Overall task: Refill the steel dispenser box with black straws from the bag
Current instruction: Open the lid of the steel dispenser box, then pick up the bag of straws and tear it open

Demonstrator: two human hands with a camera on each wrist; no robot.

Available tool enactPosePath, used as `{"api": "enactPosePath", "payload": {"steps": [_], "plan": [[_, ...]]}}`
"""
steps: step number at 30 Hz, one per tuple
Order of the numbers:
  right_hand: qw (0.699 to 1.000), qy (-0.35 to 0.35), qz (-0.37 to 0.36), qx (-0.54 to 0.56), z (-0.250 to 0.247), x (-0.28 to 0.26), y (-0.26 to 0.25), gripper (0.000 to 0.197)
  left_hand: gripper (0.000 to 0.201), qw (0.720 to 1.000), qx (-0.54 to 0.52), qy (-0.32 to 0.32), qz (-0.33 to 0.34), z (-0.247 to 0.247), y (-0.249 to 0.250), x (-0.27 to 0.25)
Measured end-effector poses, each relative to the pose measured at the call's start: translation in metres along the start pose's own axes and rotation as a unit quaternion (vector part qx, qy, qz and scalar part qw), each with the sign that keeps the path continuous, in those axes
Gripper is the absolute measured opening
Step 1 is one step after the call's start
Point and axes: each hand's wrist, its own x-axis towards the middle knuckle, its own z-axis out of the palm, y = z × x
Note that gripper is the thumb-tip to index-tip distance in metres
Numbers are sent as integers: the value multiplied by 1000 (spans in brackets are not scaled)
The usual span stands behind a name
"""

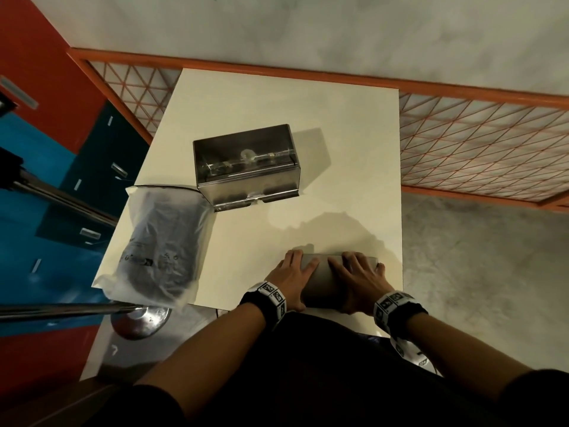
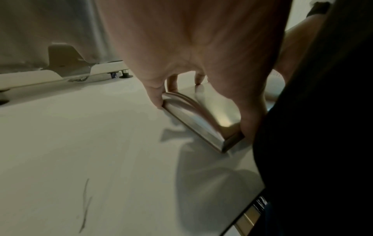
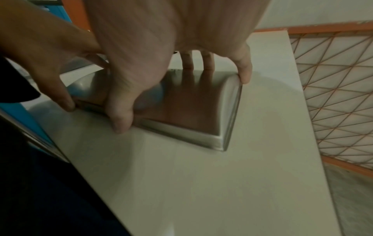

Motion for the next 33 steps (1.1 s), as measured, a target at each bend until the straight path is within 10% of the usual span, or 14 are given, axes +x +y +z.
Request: {"api": "enactPosePath", "payload": {"steps": [21, 33], "plan": [[999, -23, 4, -35, -5, 5, -2, 116, 122, 1000, 5, -4, 25, 2, -7, 2], [990, -36, -36, 133, -74, 78, -75, 40, 53, 951, -250, 104, -151, -32, -106, -51]]}}
